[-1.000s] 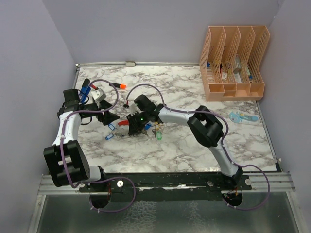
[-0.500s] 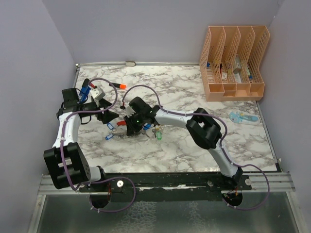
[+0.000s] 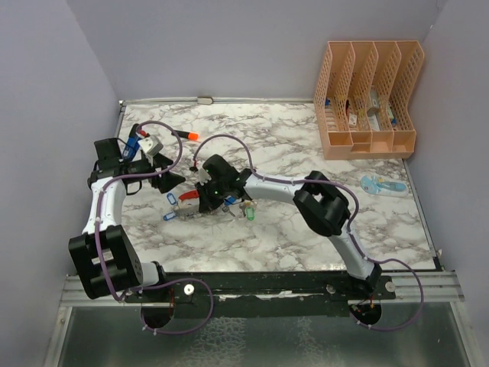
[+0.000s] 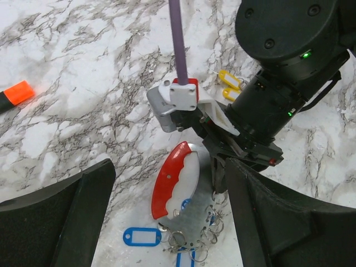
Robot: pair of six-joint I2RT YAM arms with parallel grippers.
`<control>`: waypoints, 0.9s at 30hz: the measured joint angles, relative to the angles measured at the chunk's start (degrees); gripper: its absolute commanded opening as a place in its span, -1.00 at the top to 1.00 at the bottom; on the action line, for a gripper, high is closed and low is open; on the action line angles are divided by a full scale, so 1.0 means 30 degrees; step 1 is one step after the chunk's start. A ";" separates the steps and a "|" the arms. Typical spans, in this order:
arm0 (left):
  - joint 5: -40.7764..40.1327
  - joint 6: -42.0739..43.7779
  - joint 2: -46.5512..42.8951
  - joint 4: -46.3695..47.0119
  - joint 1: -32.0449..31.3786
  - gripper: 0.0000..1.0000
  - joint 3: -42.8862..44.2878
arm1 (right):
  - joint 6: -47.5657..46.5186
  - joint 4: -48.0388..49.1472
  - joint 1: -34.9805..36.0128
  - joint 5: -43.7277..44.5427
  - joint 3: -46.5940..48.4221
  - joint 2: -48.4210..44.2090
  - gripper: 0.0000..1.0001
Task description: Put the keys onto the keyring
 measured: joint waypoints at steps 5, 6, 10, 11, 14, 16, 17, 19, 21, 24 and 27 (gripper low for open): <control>0.0000 -0.0306 0.0000 0.0357 0.0036 -0.68 -0.0022 | -0.0022 0.0998 0.0044 0.0925 -0.1625 -0.1035 0.97; 0.0000 -0.0350 0.0000 0.0423 0.0044 -0.68 -0.0058 | -0.0029 0.1137 0.0044 0.1129 -0.1902 -0.1231 0.97; 0.0058 -0.0423 0.0007 0.0634 0.0044 -0.70 -0.0481 | -0.0029 0.1698 0.0044 0.1836 -0.2973 -0.2135 0.97; 0.0080 -0.0437 0.0000 0.0663 0.0044 -0.71 -0.0641 | -0.0022 0.1858 0.0036 0.1953 -0.3133 -0.2302 0.97; 0.0204 -0.0444 0.0007 0.0736 0.0044 -0.72 -0.1231 | -0.0007 0.2645 0.0022 0.2382 -0.4014 -0.3075 0.97; 0.0291 -0.0466 0.0007 0.0758 0.0044 -0.73 -0.1479 | 0.0015 0.3184 0.0022 0.2630 -0.4495 -0.3555 0.97; 0.0306 -0.0466 0.0007 0.0772 0.0044 -0.73 -0.1545 | 0.0044 0.3526 0.0022 0.2725 -0.4721 -0.3738 0.97; 0.0342 -0.0452 0.0000 0.0765 0.0044 -0.74 -0.1603 | 0.0131 0.4233 0.0029 0.3045 -0.5275 -0.4182 0.97; 0.0437 -0.0408 0.0007 0.0765 0.0044 -0.75 -0.1603 | 0.0284 0.4838 0.0029 0.3337 -0.5712 -0.4524 0.97; 0.0612 -0.0393 0.0000 0.0816 0.0036 -0.76 -0.1610 | 0.0401 0.5574 0.0022 0.3708 -0.5989 -0.4728 0.97; 0.0736 -0.0641 0.0000 0.1545 -0.0051 -0.76 -0.1938 | 0.0525 0.6258 0.0022 0.4036 -0.6244 -0.4728 0.98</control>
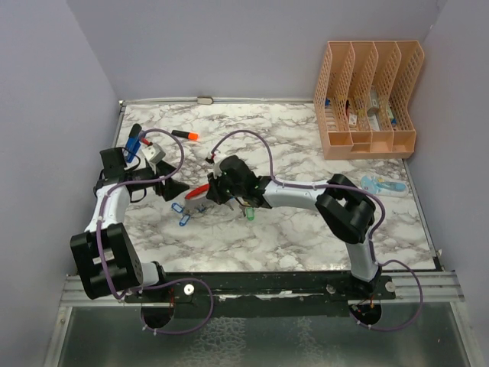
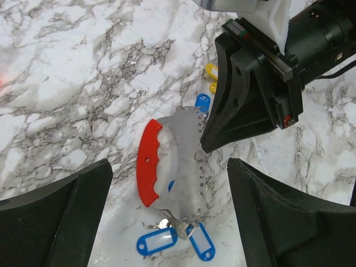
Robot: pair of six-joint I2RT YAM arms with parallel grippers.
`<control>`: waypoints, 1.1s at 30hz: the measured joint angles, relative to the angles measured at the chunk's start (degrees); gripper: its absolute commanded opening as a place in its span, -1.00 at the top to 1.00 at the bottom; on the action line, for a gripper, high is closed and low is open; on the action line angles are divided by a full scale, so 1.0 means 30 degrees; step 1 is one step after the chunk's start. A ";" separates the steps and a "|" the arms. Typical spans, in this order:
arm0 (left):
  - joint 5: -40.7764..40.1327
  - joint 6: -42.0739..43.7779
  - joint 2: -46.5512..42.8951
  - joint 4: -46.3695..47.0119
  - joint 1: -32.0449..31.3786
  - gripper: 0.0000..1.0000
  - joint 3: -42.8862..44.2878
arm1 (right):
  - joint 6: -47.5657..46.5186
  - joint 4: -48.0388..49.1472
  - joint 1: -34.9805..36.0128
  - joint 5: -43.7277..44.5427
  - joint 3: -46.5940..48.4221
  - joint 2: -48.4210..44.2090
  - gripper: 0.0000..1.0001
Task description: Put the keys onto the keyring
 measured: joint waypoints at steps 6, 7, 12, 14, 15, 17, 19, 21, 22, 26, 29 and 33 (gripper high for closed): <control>-0.0029 -0.1566 0.0022 0.2608 -0.0488 -0.77 -0.1566 | 0.0306 0.1501 0.0007 0.0576 -0.0729 0.0168 0.98; -0.0036 -0.1727 0.0044 0.2943 -0.0685 -0.77 -0.1734 | 0.0328 0.1836 0.0007 0.0648 -0.0794 0.0182 0.98; -0.0058 -0.2863 0.0546 0.5013 -0.1188 -0.78 -0.2251 | 0.0291 0.3351 0.0000 0.1027 -0.1209 0.0138 0.97; -0.0102 -0.3475 0.0838 0.6091 -0.1202 -0.78 -0.2390 | 0.0233 0.3687 0.0000 0.1188 -0.1457 0.0087 0.98; -0.0160 -0.3796 0.0925 0.6550 -0.1202 -0.78 -0.2477 | 0.0153 0.3832 0.0000 0.1268 -0.1617 0.0000 0.98; -0.0211 -0.4328 0.0991 0.7504 -0.1202 -0.79 -0.2681 | 0.0044 0.3963 -0.0007 0.1348 -0.1872 -0.0211 0.98; -0.0219 -0.4743 0.0991 0.8174 -0.1202 -0.79 -0.2739 | -0.0080 0.4051 -0.0022 0.1457 -0.1996 -0.0495 0.98; -0.0204 -0.5034 0.0991 0.8648 -0.1209 -0.79 -0.2739 | -0.0219 0.4109 -0.0029 0.1559 -0.1996 -0.0772 0.98; -0.0204 -0.5166 0.0991 0.8816 -0.1239 -0.79 -0.2732 | -0.0342 0.4160 -0.0036 0.1647 -0.1996 -0.0998 0.97; -0.0182 -0.5552 0.0991 0.9034 -0.1537 -0.79 -0.2623 | -0.0823 0.4175 -0.0036 0.1829 -0.1792 -0.1719 0.98; -0.0182 -0.5639 0.0984 0.9034 -0.1989 -0.80 -0.2390 | -0.1217 0.4131 -0.0036 0.2004 -0.1348 -0.1909 0.98; -0.0153 -0.5858 0.0984 0.8998 -0.2426 -0.80 -0.2106 | -0.1712 0.3810 -0.0036 0.2295 -0.0765 -0.2120 0.98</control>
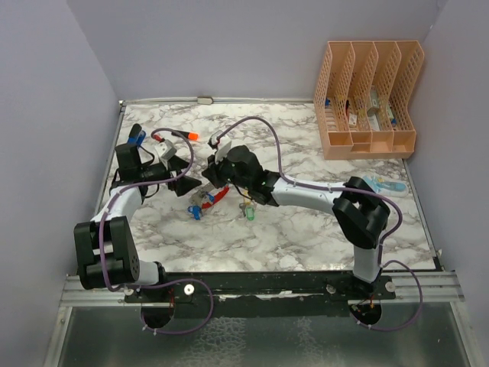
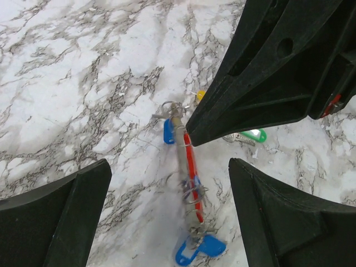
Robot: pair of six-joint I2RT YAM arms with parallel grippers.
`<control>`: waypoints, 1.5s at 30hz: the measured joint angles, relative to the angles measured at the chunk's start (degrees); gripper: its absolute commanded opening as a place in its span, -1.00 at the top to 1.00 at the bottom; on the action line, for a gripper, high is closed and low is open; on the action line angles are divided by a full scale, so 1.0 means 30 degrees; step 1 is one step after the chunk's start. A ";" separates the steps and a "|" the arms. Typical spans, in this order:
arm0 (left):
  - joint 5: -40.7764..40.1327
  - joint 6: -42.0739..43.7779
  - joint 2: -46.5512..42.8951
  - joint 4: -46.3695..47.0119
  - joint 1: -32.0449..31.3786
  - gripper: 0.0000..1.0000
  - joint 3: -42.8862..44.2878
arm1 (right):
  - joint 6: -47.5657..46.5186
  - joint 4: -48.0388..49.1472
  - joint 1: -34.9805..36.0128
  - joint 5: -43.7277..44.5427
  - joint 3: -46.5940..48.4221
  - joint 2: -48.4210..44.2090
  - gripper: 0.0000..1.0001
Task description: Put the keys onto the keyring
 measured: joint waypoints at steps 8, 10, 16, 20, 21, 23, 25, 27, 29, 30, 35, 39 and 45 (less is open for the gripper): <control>-0.0007 0.0423 -0.0015 -0.1078 -0.0291 -0.79 0.0576 | -0.0568 -0.0605 -0.0015 0.0393 0.0736 -0.0583 0.98; -0.0029 0.0583 -0.0029 -0.1443 -0.0182 -0.79 0.0648 | -0.0648 -0.1056 -0.0182 0.0437 0.0874 -0.0576 0.84; -0.0124 0.0539 -0.0182 -0.2040 0.2725 -0.80 0.1603 | -0.0874 -0.2397 -0.1253 -0.0466 0.0663 -0.0568 -0.22; -0.0109 0.0248 -0.0474 -0.2055 0.4728 -0.79 0.2463 | -0.1741 -0.3796 -0.2273 -0.1974 0.2033 0.0372 0.00; -0.0117 0.0284 -0.0641 -0.2157 0.4889 -0.79 0.2601 | -0.1923 -0.3949 -0.2441 -0.2273 0.2703 0.0867 0.11; -0.0175 0.0379 -0.0882 -0.2608 0.4903 -0.79 0.2885 | -0.2696 -0.4874 -0.2681 -0.3060 0.4707 0.2280 0.44; -0.0408 0.0466 -0.1100 -0.3096 0.4860 -0.79 0.3111 | -0.3585 -0.5829 -0.2783 -0.3701 0.6805 0.3585 0.60; -0.0758 0.0532 -0.1319 -0.3563 0.4860 -0.79 0.3257 | -0.4357 -0.6302 -0.2805 -0.4211 0.7941 0.4153 0.17; -0.1144 0.0517 -0.1515 -0.4014 0.4860 -0.79 0.3555 | -0.5166 -0.6062 -0.2805 -0.4503 0.7927 0.3905 -0.96; -0.1406 0.0430 -0.1654 -0.4167 0.4860 -0.79 0.3723 | -0.5391 -0.5574 -0.2805 -0.4503 0.7643 0.3599 -0.99; -0.2339 -0.0831 -0.2477 -0.3774 0.4860 -0.79 0.4160 | -0.5807 -0.5253 -0.2973 -0.4087 0.8335 0.2586 -0.92; -0.2659 -0.1960 -0.3235 -0.3104 0.4860 -0.79 0.4306 | -0.5625 -0.7541 -0.3147 -0.4233 1.2874 0.4211 -0.49; -0.2841 -0.3140 -0.3475 -0.2208 0.4860 -0.79 0.4182 | -0.3016 -1.0586 -0.3395 -0.5151 1.3486 0.6098 -0.20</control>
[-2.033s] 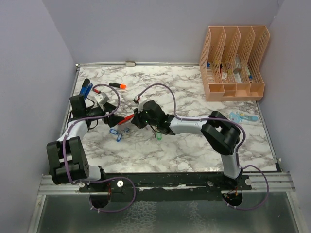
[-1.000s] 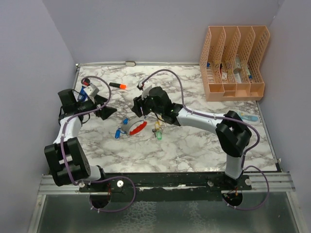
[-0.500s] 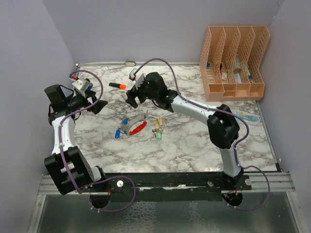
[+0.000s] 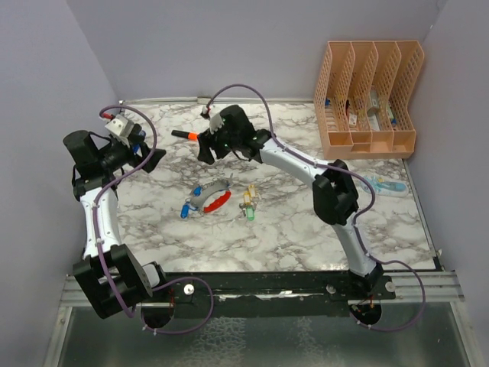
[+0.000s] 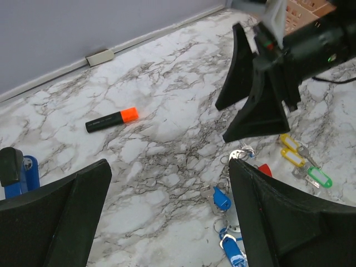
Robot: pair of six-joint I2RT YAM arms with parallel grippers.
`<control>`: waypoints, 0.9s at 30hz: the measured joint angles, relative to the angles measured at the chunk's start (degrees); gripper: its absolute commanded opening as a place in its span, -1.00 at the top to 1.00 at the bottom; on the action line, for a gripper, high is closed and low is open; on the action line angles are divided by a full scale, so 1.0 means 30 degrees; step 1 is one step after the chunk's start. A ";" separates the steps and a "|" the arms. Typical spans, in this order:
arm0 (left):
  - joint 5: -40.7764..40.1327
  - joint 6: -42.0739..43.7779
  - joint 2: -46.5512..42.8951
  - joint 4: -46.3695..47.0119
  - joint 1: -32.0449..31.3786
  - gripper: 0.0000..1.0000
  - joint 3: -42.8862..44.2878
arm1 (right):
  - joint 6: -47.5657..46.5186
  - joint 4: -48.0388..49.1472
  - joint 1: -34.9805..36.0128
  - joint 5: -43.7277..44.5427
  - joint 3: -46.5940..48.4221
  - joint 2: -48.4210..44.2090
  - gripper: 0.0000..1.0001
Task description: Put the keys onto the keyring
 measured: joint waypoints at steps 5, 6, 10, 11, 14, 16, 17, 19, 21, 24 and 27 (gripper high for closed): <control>-0.0109 -0.0284 0.0000 0.0284 0.0000 -0.79 -0.0430 | 0.2033 -0.1552 0.0051 -0.1035 -0.1049 0.1537 -0.14; -0.0117 -0.0313 0.0000 0.0313 0.0000 -0.79 -0.0539 | 0.2404 -0.1872 0.0066 -0.1253 -0.1056 0.1610 -0.14; -0.0219 -0.0350 0.0007 0.0386 0.0000 -0.79 -0.1056 | 0.3293 -0.2310 0.0255 -0.1719 -0.1078 0.2455 -0.08; -0.0240 -0.0350 0.0015 0.0386 0.0000 -0.79 -0.1151 | 0.3534 -0.2375 0.0328 -0.1821 -0.1078 0.2550 -0.06; -0.0328 -0.0291 0.0044 0.0379 0.0000 -0.79 -0.1377 | 0.3942 -0.2397 0.0554 -0.1953 -0.1071 0.2616 0.02; -0.0342 -0.0262 0.0109 0.0386 0.0000 -0.79 -0.1464 | 0.4182 -0.2390 0.0699 -0.2011 -0.1049 0.2616 0.08; -0.0342 -0.0248 0.0146 0.0379 0.0000 -0.79 -0.1508 | 0.4269 -0.2382 0.0765 -0.2018 -0.1013 0.2623 0.09; -0.0342 -0.0197 0.0255 0.0386 0.0000 -0.79 -0.1574 | 0.4466 -0.2382 0.0860 -0.2040 -0.0954 0.2630 0.14; -0.0342 -0.0182 0.0335 0.0393 0.0000 -0.79 -0.1639 | 0.4597 -0.2368 0.0962 -0.2084 -0.0882 0.2630 0.16; -0.0342 -0.0131 0.0393 0.0386 0.0000 -0.79 -0.1807 | 0.4758 -0.2368 0.1078 -0.2135 -0.0816 0.2667 0.21; -0.0342 -0.0117 0.0474 0.0386 0.0000 -0.79 -0.1872 | 0.4896 -0.2361 0.1086 -0.2164 -0.0765 0.2820 0.24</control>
